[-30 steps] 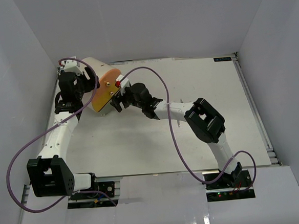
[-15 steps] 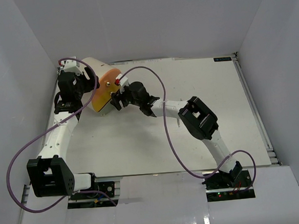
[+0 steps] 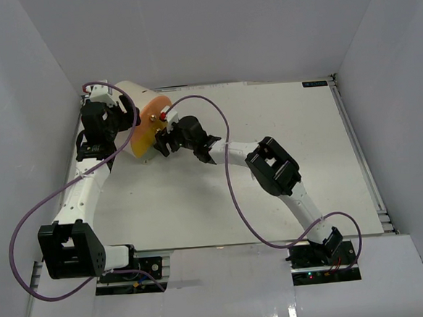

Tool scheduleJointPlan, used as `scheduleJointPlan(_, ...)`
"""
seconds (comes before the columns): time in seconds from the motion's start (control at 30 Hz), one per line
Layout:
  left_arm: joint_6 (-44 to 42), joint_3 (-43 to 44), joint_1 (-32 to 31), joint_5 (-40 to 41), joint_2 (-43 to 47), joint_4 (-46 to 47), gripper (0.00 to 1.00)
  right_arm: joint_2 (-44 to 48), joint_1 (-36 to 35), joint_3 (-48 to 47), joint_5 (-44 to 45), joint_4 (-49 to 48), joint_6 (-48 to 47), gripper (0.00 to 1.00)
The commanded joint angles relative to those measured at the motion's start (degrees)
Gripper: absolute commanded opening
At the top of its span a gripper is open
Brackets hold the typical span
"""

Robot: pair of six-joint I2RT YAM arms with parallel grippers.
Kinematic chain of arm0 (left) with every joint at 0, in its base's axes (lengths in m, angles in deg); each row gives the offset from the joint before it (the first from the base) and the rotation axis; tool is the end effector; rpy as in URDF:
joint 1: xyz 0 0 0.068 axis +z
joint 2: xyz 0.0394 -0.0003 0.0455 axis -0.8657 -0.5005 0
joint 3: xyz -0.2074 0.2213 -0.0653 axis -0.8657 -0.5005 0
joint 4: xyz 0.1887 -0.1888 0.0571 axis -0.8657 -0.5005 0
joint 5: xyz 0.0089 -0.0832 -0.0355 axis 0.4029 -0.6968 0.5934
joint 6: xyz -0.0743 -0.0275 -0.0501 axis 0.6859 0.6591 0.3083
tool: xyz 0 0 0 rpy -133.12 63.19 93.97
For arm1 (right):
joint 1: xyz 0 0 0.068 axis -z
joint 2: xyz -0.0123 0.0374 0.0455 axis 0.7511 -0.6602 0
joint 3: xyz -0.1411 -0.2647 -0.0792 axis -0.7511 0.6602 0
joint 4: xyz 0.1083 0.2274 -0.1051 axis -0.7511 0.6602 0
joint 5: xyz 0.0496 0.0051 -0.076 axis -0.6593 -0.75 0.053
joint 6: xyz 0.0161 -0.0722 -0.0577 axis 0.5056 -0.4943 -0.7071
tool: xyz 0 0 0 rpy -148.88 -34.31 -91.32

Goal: Sort the stationery into containers
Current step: Close the drawer in the storage box, then open the drawer in the storage box.

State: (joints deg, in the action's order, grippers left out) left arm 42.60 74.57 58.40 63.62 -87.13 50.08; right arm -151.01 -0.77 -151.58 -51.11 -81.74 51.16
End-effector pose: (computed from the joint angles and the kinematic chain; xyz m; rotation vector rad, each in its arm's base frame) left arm 0.3559 -0.0153 0.3610 -0.1129 1.8531 -0.2203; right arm 0.4062 0.4890 0.1922 -0.7972 1.6348 0.7488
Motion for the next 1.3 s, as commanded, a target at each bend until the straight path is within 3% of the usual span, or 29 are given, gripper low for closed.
scheduleJointPlan(0.0, 0.9, -1.1, 0.0, -3.0, 0.8, -2.6, 0.84, -0.8, 0.1, -3.3, -0.3, -3.5, 0.3, 0.76)
scheduleJointPlan(0.63, 0.9, -1.1, 0.0, -3.3, 0.9, -2.7, 0.82, 9.4, 0.2, 3.8, 0.1, -5.2, -4.0, 0.71)
scheduleJointPlan(0.97, 0.8, -1.2, 0.1, -3.8, 1.1, -2.6, 0.82, 7.6, 0.3, -0.4, -0.9, -2.9, -4.2, 0.69)
scheduleJointPlan(1.27, 0.8, -1.0, 0.1, -3.9, 1.4, -2.6, 0.82, 6.0, 0.3, -1.9, -0.6, -2.4, -4.2, 0.59)
